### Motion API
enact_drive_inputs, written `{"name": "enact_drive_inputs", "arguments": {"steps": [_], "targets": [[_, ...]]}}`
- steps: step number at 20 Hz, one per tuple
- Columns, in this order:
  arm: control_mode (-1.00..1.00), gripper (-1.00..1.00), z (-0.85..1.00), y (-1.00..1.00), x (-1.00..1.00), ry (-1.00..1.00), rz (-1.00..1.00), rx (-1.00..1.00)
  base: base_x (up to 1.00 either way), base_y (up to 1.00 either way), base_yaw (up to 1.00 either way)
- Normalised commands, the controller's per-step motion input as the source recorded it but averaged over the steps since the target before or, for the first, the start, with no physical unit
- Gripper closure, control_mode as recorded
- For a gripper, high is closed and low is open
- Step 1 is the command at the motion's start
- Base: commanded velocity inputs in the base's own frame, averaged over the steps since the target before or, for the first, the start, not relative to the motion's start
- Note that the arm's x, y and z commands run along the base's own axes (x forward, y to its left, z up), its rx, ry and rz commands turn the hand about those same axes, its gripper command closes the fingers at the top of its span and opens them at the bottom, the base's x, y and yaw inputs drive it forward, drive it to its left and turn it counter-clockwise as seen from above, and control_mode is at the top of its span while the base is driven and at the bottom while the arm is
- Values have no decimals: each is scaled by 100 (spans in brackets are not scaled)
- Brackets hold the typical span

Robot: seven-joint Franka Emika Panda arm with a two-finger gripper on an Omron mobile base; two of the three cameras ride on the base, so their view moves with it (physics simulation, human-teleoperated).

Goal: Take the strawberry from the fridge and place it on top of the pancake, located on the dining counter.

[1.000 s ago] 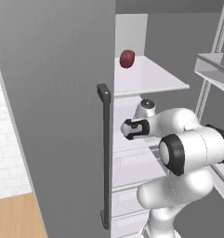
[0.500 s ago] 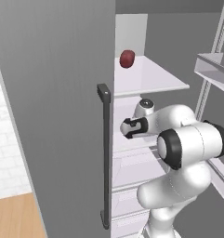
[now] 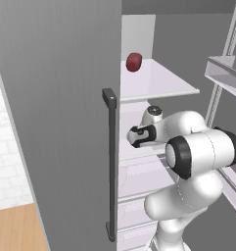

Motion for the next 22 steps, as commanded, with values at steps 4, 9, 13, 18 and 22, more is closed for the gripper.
{"name": "enact_drive_inputs", "arguments": {"steps": [4, 9, 13, 18, 22], "targets": [[-100, -100, -18, -1, -1, 4, 0, -2, 0, 0, 0], [-100, -100, -10, 0, -4, 0, 0, -1, 0, 0, 0], [-100, -100, 0, -1, 0, 2, 0, 0, 0, 0, 0], [-100, 100, -6, 0, 0, 6, 0, 0, 0, 0, 0], [-100, 100, -1, 0, 0, 2, 0, 0, 0, 0, 0]]}}
